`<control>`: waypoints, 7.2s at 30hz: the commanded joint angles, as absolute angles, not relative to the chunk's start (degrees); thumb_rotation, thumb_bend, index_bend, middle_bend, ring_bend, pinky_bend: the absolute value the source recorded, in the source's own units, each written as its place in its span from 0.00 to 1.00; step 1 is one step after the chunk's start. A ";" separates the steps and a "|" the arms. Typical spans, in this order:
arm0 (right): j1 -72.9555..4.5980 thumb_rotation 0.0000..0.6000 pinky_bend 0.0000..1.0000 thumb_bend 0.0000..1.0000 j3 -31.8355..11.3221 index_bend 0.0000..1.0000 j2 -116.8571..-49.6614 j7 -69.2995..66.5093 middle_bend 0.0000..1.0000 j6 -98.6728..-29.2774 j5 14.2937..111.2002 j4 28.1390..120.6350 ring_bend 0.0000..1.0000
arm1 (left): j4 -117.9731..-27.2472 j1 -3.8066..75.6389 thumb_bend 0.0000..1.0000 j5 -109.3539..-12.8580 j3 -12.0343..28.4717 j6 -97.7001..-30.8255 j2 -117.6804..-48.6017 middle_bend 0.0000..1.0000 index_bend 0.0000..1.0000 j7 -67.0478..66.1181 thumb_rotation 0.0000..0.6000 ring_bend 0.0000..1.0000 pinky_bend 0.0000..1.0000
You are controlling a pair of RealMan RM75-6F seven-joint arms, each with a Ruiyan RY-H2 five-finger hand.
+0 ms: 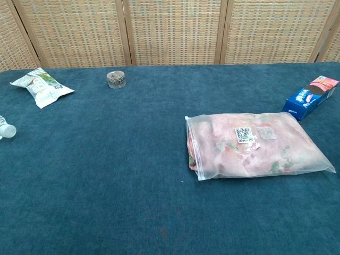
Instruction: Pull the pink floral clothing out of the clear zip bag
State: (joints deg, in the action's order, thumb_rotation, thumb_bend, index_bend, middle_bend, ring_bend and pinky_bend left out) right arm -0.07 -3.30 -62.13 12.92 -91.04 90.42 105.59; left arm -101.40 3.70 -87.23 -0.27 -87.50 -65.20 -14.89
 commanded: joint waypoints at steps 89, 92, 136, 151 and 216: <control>-42.63 1.00 0.48 0.77 -6.55 0.58 -82.87 4.58 0.67 -51.21 76.89 82.86 0.57 | -98.13 11.84 0.06 -77.52 4.27 -73.69 -66.97 0.00 0.00 -13.89 1.00 0.00 0.00; -44.55 1.00 0.48 0.78 -9.09 0.60 -82.90 3.81 0.68 -50.49 76.52 83.97 0.57 | -97.18 14.61 0.06 -78.08 6.05 -71.14 -65.74 0.00 0.00 -11.51 1.00 0.00 0.00; -59.04 1.00 0.48 0.79 -20.98 0.61 -98.43 7.69 0.68 -47.02 57.11 77.08 0.57 | -90.74 38.18 0.06 -73.21 13.31 -55.07 -73.59 0.00 0.22 -2.75 1.00 0.00 0.00; -59.30 1.00 0.48 0.79 -20.90 0.61 -97.67 8.85 0.68 -47.57 55.92 78.80 0.57 | -90.43 40.18 0.06 -70.16 12.90 -53.00 -75.34 0.00 0.22 -4.33 1.00 0.00 0.00; -44.69 1.00 0.07 0.00 -10.07 0.00 -81.26 5.65 0.23 -58.83 69.11 89.49 0.18 | -79.56 51.96 0.55 -58.73 13.64 -47.97 -89.07 0.00 0.66 -16.52 1.00 0.00 0.00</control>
State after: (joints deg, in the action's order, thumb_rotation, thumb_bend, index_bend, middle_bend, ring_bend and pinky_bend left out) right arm -47.50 -12.97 -83.71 4.83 -56.32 65.05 88.63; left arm -79.45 51.85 -58.87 13.54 -47.93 -89.14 -16.41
